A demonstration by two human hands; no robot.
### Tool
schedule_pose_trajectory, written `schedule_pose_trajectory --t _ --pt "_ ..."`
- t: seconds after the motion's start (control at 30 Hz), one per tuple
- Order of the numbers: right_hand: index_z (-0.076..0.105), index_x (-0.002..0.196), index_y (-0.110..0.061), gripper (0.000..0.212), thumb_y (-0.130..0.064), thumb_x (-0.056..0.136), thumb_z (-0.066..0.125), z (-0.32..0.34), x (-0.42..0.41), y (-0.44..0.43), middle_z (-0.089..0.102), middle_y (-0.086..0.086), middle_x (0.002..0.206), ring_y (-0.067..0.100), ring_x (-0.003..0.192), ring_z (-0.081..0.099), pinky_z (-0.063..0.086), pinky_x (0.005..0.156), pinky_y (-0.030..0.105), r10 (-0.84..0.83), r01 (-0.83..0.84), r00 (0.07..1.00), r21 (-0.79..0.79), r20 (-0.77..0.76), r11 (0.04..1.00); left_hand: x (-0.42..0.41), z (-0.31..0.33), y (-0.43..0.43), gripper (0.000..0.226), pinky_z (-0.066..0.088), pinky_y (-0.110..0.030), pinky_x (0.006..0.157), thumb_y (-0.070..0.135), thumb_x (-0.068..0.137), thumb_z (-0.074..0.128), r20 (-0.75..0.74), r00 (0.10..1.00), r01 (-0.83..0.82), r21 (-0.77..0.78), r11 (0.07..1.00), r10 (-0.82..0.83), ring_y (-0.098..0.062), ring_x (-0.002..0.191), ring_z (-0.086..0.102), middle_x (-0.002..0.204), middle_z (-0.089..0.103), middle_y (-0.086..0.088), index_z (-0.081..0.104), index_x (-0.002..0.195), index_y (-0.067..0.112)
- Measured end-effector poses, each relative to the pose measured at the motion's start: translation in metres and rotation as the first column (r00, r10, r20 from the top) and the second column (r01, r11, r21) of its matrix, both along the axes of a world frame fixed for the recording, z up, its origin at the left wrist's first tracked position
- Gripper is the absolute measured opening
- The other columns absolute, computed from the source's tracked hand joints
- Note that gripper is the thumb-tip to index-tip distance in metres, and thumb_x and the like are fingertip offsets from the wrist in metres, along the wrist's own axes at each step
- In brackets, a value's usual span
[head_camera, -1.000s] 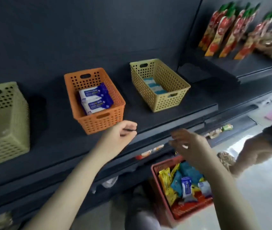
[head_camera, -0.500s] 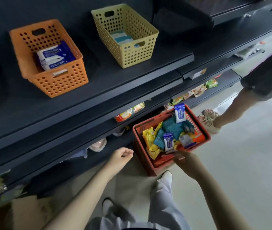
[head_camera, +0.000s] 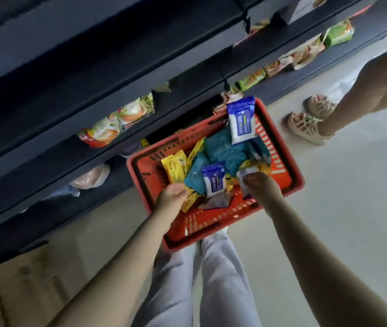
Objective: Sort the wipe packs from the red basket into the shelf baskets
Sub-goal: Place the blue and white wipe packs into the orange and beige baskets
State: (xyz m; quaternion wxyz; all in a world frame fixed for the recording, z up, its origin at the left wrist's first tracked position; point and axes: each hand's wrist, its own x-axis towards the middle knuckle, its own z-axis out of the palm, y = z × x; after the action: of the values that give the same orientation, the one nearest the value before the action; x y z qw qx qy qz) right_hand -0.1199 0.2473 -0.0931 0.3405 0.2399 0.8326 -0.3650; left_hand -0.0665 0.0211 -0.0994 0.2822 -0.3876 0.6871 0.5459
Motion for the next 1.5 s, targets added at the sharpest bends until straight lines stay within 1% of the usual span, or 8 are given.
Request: schedule_pose_trajectory --t 0.23,0.5,0.73,0.93,1.17,1.27,1.4,1.5 --pt "0.056 0.128 -0.009 0.05 -0.036 0.087 0.065 -0.13 -0.001 -0.029 0.064 0.011 0.119 0.03 0.111 0.059 0.048 0.088 0.035 0.088 -0.084 0.991 -0.043 0.104 0.996 -0.046 -0.112 0.015 0.044 0.04 -0.023 0.09 0.015 0.093 0.061 -0.002 0.998 0.064 -0.18 0.982 -0.066 -0.024 0.124 0.051 0.139 0.051 -0.009 0.05 0.136 0.008" --pt "0.06 0.119 -0.013 0.051 -0.047 0.082 0.068 -0.171 -0.003 -0.038 0.066 0.007 0.113 0.026 0.105 0.061 0.035 0.072 0.026 0.127 -0.134 0.989 0.107 0.07 0.985 -0.036 -0.146 0.009 0.033 0.039 -0.011 0.058 0.017 0.088 0.068 -0.051 0.993 0.093 -0.245 0.965 -0.108 -0.012 0.085 0.056 0.1 0.061 -0.002 0.057 0.116 0.006" --pt "0.061 0.104 -0.017 0.023 -0.036 0.092 0.06 -0.131 -0.007 -0.037 0.069 0.005 0.097 0.019 0.083 0.063 0.05 0.065 0.031 0.076 -0.076 0.997 -0.031 -0.01 0.997 -0.033 -0.129 0.004 0.007 0.055 -0.041 0.084 0.023 0.093 0.061 -0.082 0.996 0.011 -0.132 0.991 -0.022 -0.023 0.096 0.063 0.101 0.064 0.0 0.061 0.098 0.018" --pt "0.06 0.107 -0.009 0.019 -0.014 0.09 0.065 0.027 -0.014 -0.04 0.072 0.008 0.099 0.019 0.079 0.072 0.058 0.064 0.032 -0.395 0.35 0.919 -0.485 0.011 0.801 -0.018 0.02 -0.018 0.007 0.057 -0.031 0.082 0.016 0.098 0.052 -0.202 0.945 -0.221 0.176 0.959 0.255 -0.011 0.093 0.065 0.104 0.064 -0.003 0.057 0.094 0.018" --pt "0.062 0.107 -0.019 0.017 -0.027 0.092 0.061 0.232 0.006 -0.084 0.074 0.004 0.101 0.018 0.089 0.07 0.055 0.081 0.035 -0.469 0.283 0.883 -0.812 0.014 0.51 0.039 0.223 -0.071 0.007 0.055 -0.042 0.089 0.014 0.095 0.053 -0.428 0.723 -0.369 0.424 0.827 0.542 -0.023 0.102 0.067 0.107 0.068 -0.011 0.056 0.088 0.014" --pt "0.058 0.119 -0.009 0.049 -0.043 0.085 0.067 0.291 0.018 -0.117 0.071 0.006 0.102 0.02 0.088 0.067 0.052 0.079 0.033 -0.462 0.268 0.887 -0.814 -0.001 0.515 0.07 0.282 -0.099 0.01 0.058 -0.036 0.078 0.022 0.083 0.062 -0.511 0.549 -0.428 0.508 0.748 0.661 -0.022 0.098 0.069 0.099 0.073 -0.005 0.054 0.078 0.017" --pt "0.062 0.11 -0.016 0.027 -0.028 0.087 0.067 0.346 0.033 -0.17 0.073 0.01 0.102 0.023 0.085 0.07 0.058 0.073 0.036 -0.41 0.207 0.912 -0.84 -0.02 0.501 0.101 0.342 -0.148 0.034 0.06 -0.037 0.062 0.031 0.064 0.079 -0.506 0.44 -0.472 0.573 0.67 0.742 -0.025 0.095 0.071 0.107 0.072 -0.011 0.053 0.079 0.015" --pt "0.061 0.113 -0.014 0.028 -0.021 0.087 0.068 0.375 0.043 -0.215 0.073 0.011 0.105 0.023 0.088 0.072 0.057 0.072 0.036 -0.414 0.151 0.908 -0.863 -0.072 0.481 0.114 0.37 -0.196 0.01 0.06 -0.05 0.069 0.022 0.089 0.062 -0.478 0.378 -0.526 0.594 0.609 0.793 -0.034 0.103 0.068 0.113 0.07 -0.013 0.059 0.093 0.013"
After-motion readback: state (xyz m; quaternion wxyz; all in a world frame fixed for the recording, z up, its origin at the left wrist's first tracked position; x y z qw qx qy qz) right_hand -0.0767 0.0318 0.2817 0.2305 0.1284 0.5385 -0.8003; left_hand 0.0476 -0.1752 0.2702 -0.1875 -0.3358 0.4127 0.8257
